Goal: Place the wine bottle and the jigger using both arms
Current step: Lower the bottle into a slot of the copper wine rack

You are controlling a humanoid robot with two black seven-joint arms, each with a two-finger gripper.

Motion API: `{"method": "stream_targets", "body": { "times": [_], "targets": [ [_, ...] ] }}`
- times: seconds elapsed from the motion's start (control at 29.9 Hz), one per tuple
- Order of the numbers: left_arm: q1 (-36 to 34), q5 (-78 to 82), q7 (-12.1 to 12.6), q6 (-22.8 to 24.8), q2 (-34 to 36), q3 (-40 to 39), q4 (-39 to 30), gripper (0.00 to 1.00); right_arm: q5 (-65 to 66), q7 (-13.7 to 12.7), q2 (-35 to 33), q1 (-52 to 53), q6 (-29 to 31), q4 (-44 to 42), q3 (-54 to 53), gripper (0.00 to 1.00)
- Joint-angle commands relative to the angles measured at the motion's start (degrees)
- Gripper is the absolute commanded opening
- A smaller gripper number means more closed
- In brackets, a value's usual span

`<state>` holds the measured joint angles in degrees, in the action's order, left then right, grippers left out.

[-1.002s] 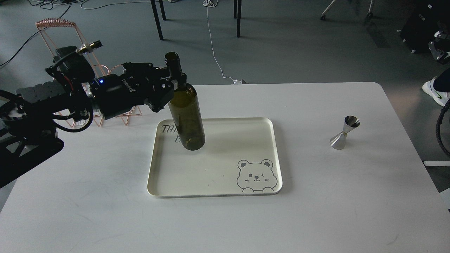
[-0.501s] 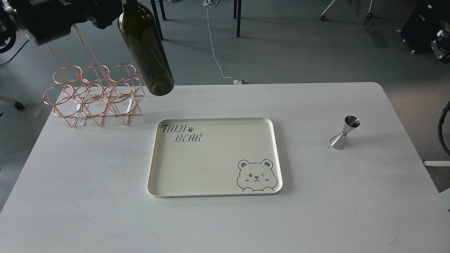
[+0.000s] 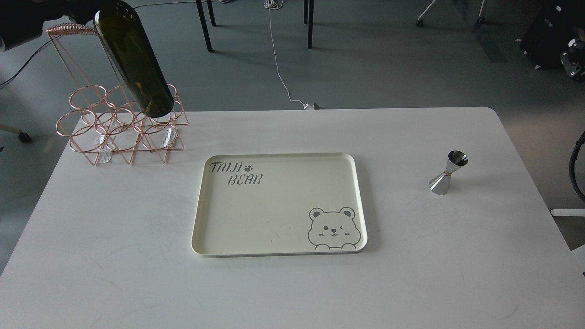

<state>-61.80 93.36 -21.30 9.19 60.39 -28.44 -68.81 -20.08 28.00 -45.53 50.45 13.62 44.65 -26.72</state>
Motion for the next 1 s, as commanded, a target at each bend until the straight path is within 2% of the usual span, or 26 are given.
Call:
{"method": "stream_targets", "body": {
  "times": [0.0, 0.23, 0.33, 0.97],
  "targets": [
    [0.02, 0.07, 0.03, -0.31, -0.54, 2.24, 1.13, 0.19, -0.04, 0.00, 0.01, 0.00, 0.00, 0.00, -0.09, 0.97],
    [0.10, 0.07, -0.32, -1.45, -0.80, 2.42, 5.44, 0.19, -0.04, 0.00, 0.01, 0.00, 0.00, 0.09, -0.35, 0.97],
    [0.10, 0.07, -1.19, -1.45, -0.80, 2.68, 5.62, 0.19, 0.05, 0.00, 0.01, 0.00, 0.00, 0.09, -0.79, 0.97],
    [0.19, -0.02, -0.84, -1.63, -3.26, 3.83, 6.49, 0.19, 0.05, 0.00, 0.01, 0.35, 0.18, 0.09, -0.79, 0.98]
  ]
}}
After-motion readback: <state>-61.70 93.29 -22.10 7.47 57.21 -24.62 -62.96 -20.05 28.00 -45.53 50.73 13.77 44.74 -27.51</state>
